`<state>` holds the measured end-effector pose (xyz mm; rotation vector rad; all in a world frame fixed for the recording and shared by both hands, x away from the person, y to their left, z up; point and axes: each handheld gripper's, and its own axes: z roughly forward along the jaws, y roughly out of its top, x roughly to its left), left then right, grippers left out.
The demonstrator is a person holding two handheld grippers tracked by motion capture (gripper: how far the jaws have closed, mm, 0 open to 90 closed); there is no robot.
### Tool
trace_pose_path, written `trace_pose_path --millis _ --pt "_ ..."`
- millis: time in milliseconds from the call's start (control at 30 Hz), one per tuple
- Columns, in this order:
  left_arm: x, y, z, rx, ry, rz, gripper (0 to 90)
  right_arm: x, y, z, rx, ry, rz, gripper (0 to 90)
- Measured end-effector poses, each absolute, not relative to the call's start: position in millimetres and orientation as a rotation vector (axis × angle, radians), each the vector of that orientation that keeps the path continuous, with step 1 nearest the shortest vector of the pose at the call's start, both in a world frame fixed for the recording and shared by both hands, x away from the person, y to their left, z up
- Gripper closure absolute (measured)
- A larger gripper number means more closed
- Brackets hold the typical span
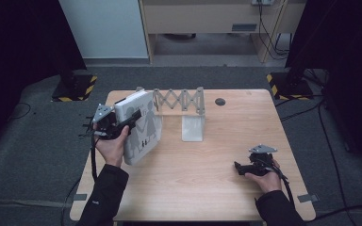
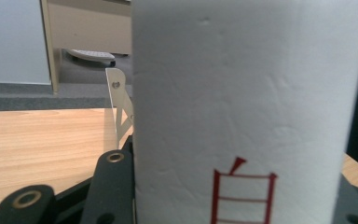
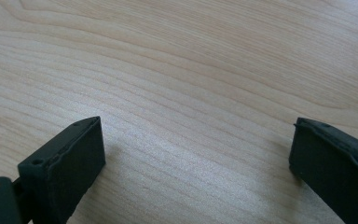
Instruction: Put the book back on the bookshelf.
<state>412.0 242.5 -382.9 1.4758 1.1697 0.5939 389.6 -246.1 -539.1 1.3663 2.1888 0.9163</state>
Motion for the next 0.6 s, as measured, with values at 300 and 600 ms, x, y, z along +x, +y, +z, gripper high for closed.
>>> trace_pose_path --millis 300,600 --pt "424.1 246.3 -383.0 1.435 1.187 0.615 51.4 389.8 -246.0 -539.2 1.366 2.188 0.916 3.5" --pt "440.6 239.3 -393.9 1.437 1.197 0.622 51.5 389.7 -245.8 -539.1 1.368 2.187 0.916 3.6"
